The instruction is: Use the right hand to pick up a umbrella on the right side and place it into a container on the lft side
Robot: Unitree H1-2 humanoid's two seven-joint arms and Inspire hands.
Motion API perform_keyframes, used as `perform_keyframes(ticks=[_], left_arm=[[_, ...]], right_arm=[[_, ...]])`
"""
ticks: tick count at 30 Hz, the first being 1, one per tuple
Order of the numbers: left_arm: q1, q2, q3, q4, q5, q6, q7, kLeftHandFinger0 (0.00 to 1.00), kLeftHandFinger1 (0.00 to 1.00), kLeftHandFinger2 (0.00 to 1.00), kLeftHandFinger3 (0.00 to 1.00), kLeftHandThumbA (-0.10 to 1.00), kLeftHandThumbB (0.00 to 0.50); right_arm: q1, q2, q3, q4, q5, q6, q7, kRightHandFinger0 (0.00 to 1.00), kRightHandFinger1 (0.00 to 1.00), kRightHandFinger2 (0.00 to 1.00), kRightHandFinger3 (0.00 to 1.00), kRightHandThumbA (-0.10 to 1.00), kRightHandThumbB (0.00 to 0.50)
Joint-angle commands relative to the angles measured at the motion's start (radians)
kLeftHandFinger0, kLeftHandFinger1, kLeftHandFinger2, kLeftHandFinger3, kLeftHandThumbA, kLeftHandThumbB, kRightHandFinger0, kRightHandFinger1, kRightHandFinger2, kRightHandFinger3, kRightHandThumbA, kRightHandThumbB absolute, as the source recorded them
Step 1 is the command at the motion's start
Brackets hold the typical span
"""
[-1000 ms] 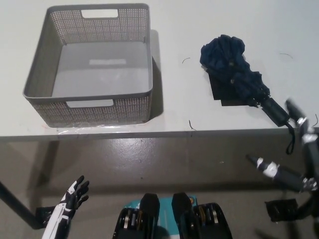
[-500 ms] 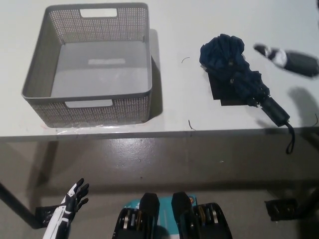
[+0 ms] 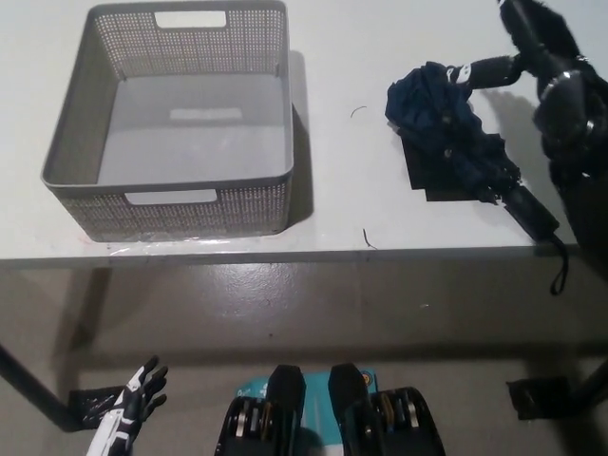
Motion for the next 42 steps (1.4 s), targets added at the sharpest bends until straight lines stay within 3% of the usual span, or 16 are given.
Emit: perform_keyframes(ticks=[1, 6, 12, 18, 24, 28, 29, 30, 31, 32, 33, 35, 37, 38, 39, 42], left_arm=[[0.013, 0.006, -0.01, -0.035, -0.01, -0.069, -0.023, 1.0, 1.0, 1.0, 1.0, 1.0, 0.033], [0.015, 0.003, -0.012, -0.043, -0.006, -0.061, -0.019, 1.0, 1.0, 1.0, 1.0, 1.0, 0.038], [0.008, 0.006, -0.012, -0.043, -0.009, -0.067, -0.024, 1.0, 1.0, 1.0, 1.0, 1.0, 0.041], [-0.001, 0.01, -0.01, -0.051, -0.012, -0.048, -0.032, 1.0, 1.0, 1.0, 1.0, 1.0, 0.062], [-0.003, 0.005, -0.012, -0.045, -0.011, -0.066, -0.035, 1.0, 1.0, 1.0, 1.0, 1.0, 0.064], [-0.003, 0.009, -0.009, -0.049, -0.008, -0.071, -0.033, 1.0, 1.0, 1.0, 1.0, 1.0, 0.059], [-0.005, 0.009, -0.009, -0.049, -0.008, -0.068, -0.033, 1.0, 1.0, 1.0, 1.0, 1.0, 0.056], [-0.008, 0.008, -0.01, -0.048, -0.012, -0.067, -0.036, 1.0, 1.0, 1.0, 1.0, 1.0, 0.056], [-0.013, 0.009, -0.01, -0.048, -0.015, -0.063, -0.038, 1.0, 1.0, 1.0, 1.0, 1.0, 0.058], [-0.016, 0.009, -0.009, -0.048, -0.016, -0.062, -0.037, 1.0, 1.0, 1.0, 1.0, 1.0, 0.059], [-0.021, 0.01, -0.009, -0.045, -0.021, -0.062, -0.04, 1.0, 1.0, 1.0, 1.0, 1.0, 0.059], [-0.028, 0.013, -0.005, -0.044, -0.026, -0.054, -0.041, 1.0, 1.0, 1.0, 1.0, 1.0, 0.071], [-0.028, 0.015, -0.005, -0.039, -0.023, -0.056, -0.04, 1.0, 1.0, 1.0, 1.0, 1.0, 0.073], [-0.028, 0.015, -0.005, -0.038, -0.02, -0.059, -0.039, 1.0, 1.0, 1.0, 1.0, 1.0, 0.071], [-0.029, 0.013, -0.006, -0.034, -0.02, -0.065, -0.039, 1.0, 1.0, 1.0, 1.0, 1.0, 0.069], [-0.024, 0.012, -0.008, -0.021, -0.022, -0.08, -0.042, 1.0, 1.0, 1.0, 1.0, 1.0, 0.064]], right_arm=[[-0.196, 0.036, 0.055, 0.214, -0.023, 0.071, 0.019, 1.0, 1.0, 1.0, 1.0, 1.0, 0.436], [-0.251, 0.078, 0.078, 0.41, 0.011, 0.063, 0.007, 1.0, 1.0, 1.0, 1.0, 1.0, 0.467], [-0.251, 0.117, 0.072, 0.574, 0.056, 0.027, -0.019, 1.0, 1.0, 1.0, 1.0, 0.99, 0.425], [-0.217, 0.144, 0.094, 0.644, 0.057, 0.008, -0.034, 1.0, 1.0, 1.0, 1.0, 1.0, 0.5], [-0.138, 0.158, 0.111, 0.681, 0.067, 0.028, -0.041, 1.0, 1.0, 1.0, 1.0, 0.99, 0.479], [-0.094, 0.155, 0.138, 0.723, 0.06, 0.047, -0.023, 1.0, 1.0, 1.0, 1.0, 0.84, 0.445], [-0.085, 0.148, 0.139, 0.731, 0.062, 0.038, -0.041, 0.98, 1.0, 1.0, 1.0, 0.65, 0.427], [-0.077, 0.142, 0.15, 0.728, 0.054, 0.013, -0.078, 0.87, 1.0, 1.0, 1.0, 0.42, 0.38], [-0.063, 0.139, 0.159, 0.719, 0.041, -0.01, -0.167, 0.5, 0.63, 0.74, 1.0, 0.07, 0.287], [-0.066, 0.139, 0.163, 0.719, 0.043, -0.013, -0.177, 0.43, 0.56, 0.67, 1.0, 0.03, 0.292], [-0.051, 0.135, 0.141, 0.709, 0.061, -0.061, -0.29, 0.07, 0.18, 0.33, 0.97, -0.09, 0.221], [-0.048, 0.132, 0.115, 0.7, 0.086, -0.123, -0.384, 0.0, 0.07, 0.23, 0.66, -0.1, 0.193], [-0.055, 0.132, 0.108, 0.698, 0.091, -0.145, -0.413, 0.0, 0.07, 0.23, 0.53, -0.1, 0.183], [-0.059, 0.13, 0.104, 0.698, 0.094, -0.157, -0.417, 0.05, 0.13, 0.26, 0.49, -0.1, 0.191], [-0.064, 0.128, 0.105, 0.696, 0.091, -0.171, -0.433, 0.2, 0.28, 0.37, 0.53, -0.1, 0.202], [-0.07, 0.129, 0.098, 0.693, 0.094, -0.204, -0.481, 0.02, 0.09, 0.19, 0.39, -0.1, 0.198]])
